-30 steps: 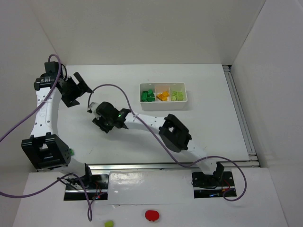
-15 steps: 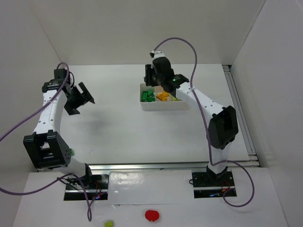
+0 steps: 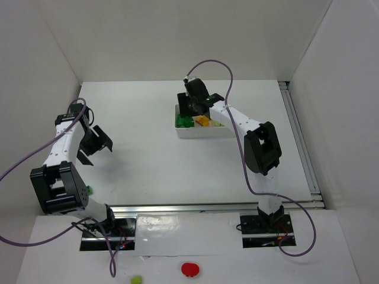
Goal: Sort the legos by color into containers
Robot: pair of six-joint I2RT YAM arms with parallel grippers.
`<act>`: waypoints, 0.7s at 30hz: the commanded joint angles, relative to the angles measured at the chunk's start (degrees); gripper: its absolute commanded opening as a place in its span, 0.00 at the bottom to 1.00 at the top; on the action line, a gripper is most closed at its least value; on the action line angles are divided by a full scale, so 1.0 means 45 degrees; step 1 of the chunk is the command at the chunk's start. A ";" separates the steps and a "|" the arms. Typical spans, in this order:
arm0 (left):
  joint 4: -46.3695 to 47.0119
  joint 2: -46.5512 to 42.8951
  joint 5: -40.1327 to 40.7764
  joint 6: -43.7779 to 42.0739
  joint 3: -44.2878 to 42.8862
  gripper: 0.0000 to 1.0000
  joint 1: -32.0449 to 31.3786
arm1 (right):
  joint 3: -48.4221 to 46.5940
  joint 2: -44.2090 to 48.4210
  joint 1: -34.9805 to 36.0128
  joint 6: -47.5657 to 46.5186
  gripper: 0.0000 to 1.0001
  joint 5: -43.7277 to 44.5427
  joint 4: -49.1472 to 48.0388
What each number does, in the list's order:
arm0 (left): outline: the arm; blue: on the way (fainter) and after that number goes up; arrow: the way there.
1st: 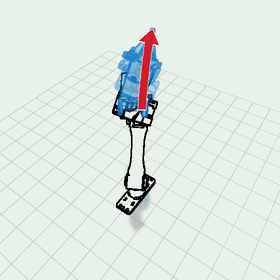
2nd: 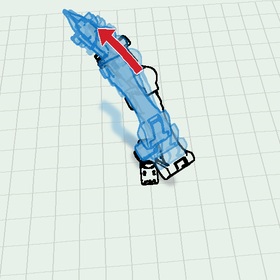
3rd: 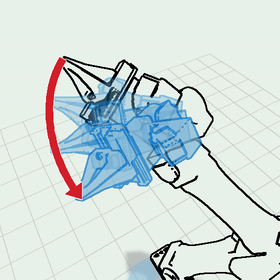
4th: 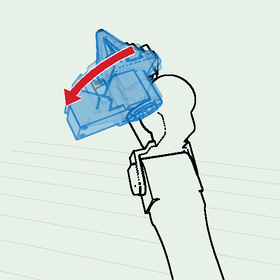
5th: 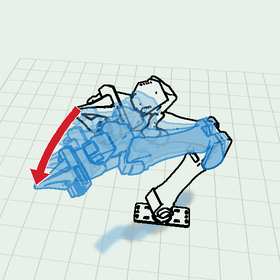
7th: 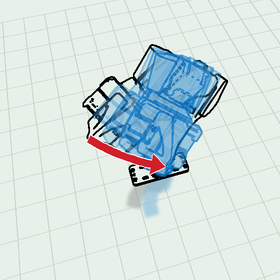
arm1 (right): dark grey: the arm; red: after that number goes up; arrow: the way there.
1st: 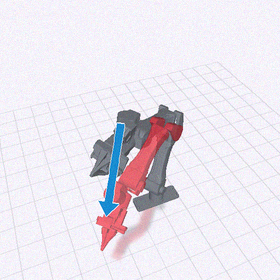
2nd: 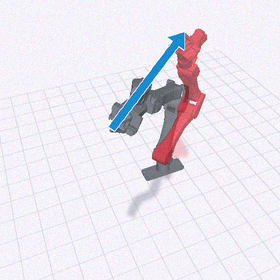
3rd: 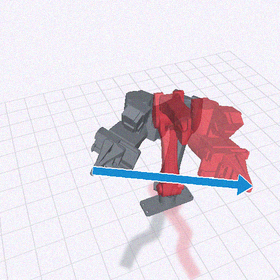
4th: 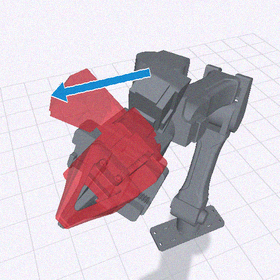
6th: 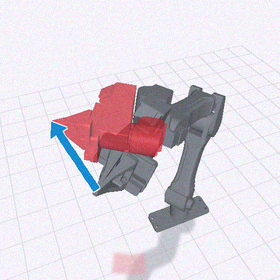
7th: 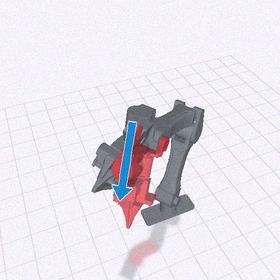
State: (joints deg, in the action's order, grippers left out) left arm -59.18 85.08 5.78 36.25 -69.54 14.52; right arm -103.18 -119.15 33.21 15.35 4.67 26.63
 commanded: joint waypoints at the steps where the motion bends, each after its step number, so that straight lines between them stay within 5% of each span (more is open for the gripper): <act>1: -0.0326 -0.0586 0.1059 0.0343 0.0258 0.98 0.0326 | -0.0783 0.0033 -0.0076 -0.0364 0.80 -0.0471 -0.0137; 5: -0.0502 -0.0449 0.1662 0.0343 0.0511 0.98 0.0560 | -0.0062 0.0773 0.0040 -0.0502 0.94 -0.0588 -0.0604; 16: -0.0210 -0.2284 0.3247 0.1925 0.2112 0.94 0.1438 | 0.0332 0.2299 0.0042 -0.0365 0.94 0.0486 -0.0002; 21: 0.0317 -0.1037 0.2546 0.1809 0.1958 0.94 0.2026 | -0.0742 0.1773 0.0159 -0.0365 0.95 -0.0056 0.0897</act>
State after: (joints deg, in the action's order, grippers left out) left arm -59.70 77.41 18.46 43.77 -60.27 22.44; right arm -102.15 -111.94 33.30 13.87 5.41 28.05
